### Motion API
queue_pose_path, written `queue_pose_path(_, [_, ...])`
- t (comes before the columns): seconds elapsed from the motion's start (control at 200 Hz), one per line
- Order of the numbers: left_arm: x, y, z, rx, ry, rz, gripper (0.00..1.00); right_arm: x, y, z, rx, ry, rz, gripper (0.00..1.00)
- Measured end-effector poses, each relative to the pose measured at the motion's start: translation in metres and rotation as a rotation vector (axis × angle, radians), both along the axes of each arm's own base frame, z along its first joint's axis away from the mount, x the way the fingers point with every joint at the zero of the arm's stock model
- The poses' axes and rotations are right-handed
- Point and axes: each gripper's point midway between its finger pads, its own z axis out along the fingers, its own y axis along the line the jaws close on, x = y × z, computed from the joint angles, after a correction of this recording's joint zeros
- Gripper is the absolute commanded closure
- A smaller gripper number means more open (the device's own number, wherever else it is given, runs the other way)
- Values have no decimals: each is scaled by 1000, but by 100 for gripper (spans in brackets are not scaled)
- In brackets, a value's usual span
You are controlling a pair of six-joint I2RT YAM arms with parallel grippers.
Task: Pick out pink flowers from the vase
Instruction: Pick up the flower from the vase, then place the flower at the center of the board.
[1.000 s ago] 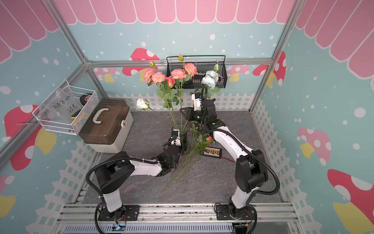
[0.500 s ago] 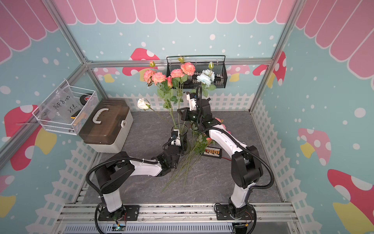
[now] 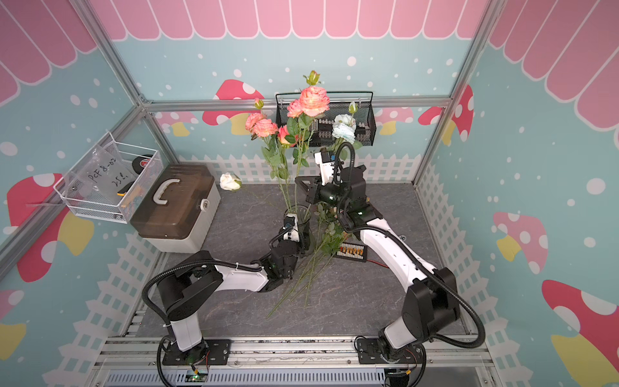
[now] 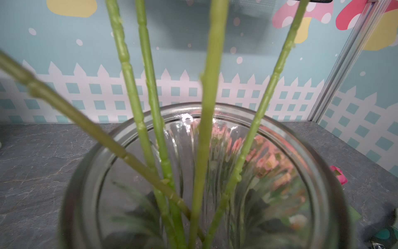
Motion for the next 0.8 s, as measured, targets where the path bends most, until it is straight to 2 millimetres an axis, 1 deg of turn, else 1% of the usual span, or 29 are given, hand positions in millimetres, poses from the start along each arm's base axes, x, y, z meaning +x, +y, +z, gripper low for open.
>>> queue_pose_path(0.13, [0,0,0,1,1,0,100,-26,-22,48,-22,-147,-67,100])
queue_pose_path(0.245, [0,0,0,1,1,0,100,-50,-58,87,-61,-288,-218,100])
queue_pose_path(0.305, [0,0,0,1,1,0,100,-61,-84,108,-78,-354,-340,100])
queue_pose_path(0.38, [0,0,0,1,1,0,100,-77,-124,134,-87,-432,-528,100])
queue_pose_path(0.42, [0,0,0,1,1,0,100,-84,-147,145,-89,-456,-633,100])
queue_pose_path(0.43, [0,0,0,1,1,0,100,-85,-150,146,-89,-458,-648,100])
queue_pose_path(0.495, [0,0,0,1,1,0,100,-92,-188,154,-88,-454,-815,100])
queue_pose_path(0.565, [0,0,0,2,1,0,100,-94,-218,151,-87,-409,-943,100])
queue_pose_path(0.605, [0,-1,0,2,1,0,100,-91,-231,142,-86,-363,-989,100])
queue_pose_path(0.635, [1,-1,0,2,1,0,100,-87,-236,134,-88,-328,-1005,100])
queue_pose_path(0.67, [1,-1,0,1,1,1,100,-81,-240,119,-91,-275,-1015,100])
queue_pose_path(0.705, [1,-1,0,1,0,0,100,-73,-241,100,-90,-212,-1006,100])
queue_pose_path(0.801, [2,-2,0,1,0,0,100,-50,-235,36,-72,-10,-936,100])
